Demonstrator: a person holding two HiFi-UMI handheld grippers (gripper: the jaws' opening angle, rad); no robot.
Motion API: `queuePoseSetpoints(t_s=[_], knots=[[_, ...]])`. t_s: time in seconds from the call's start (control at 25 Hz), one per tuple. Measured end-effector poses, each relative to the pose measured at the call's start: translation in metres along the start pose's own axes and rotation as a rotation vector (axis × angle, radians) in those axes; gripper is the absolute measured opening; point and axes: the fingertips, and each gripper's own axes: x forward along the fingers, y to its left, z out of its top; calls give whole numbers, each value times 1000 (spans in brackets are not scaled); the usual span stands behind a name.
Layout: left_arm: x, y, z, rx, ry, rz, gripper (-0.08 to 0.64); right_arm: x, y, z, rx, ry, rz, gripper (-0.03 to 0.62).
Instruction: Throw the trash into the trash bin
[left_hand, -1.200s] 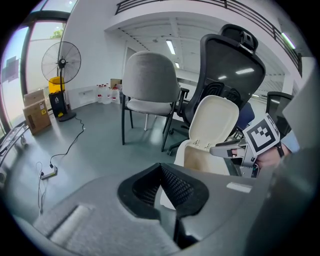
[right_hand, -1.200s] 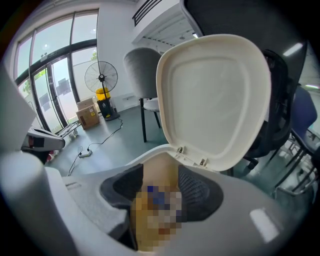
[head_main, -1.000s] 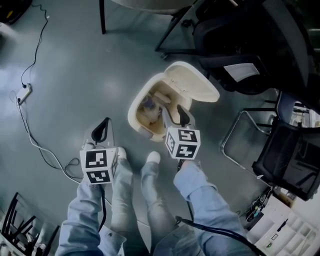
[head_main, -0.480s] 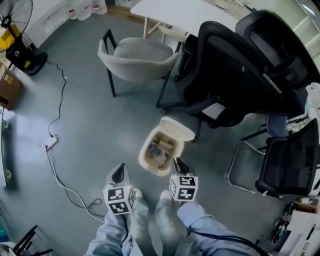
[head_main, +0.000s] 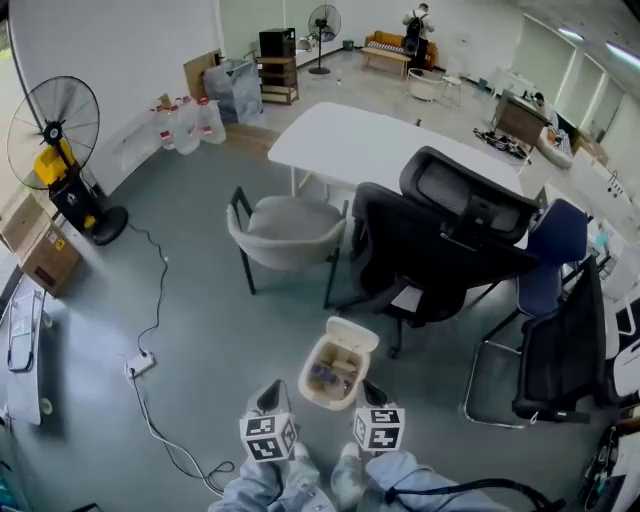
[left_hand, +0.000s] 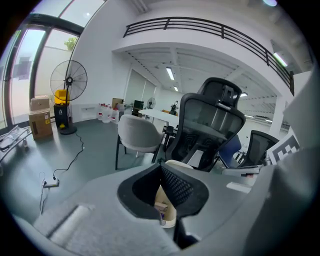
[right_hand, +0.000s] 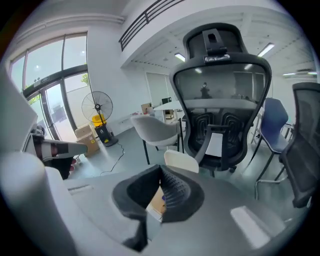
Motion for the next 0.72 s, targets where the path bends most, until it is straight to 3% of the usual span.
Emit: queuePoseSetpoints(t_s=[0.28, 0.48, 0.72], knots=[[-38, -10, 51, 87, -109, -28, 7, -52, -25, 64, -6, -177, -82, 3], [-52, -7, 89, 124, -180, -8, 8, -88, -65, 77, 41, -181, -181, 3], [-45, -14, 94, 123, -179, -20, 6, -115, -84, 78, 64, -195, -230, 3]])
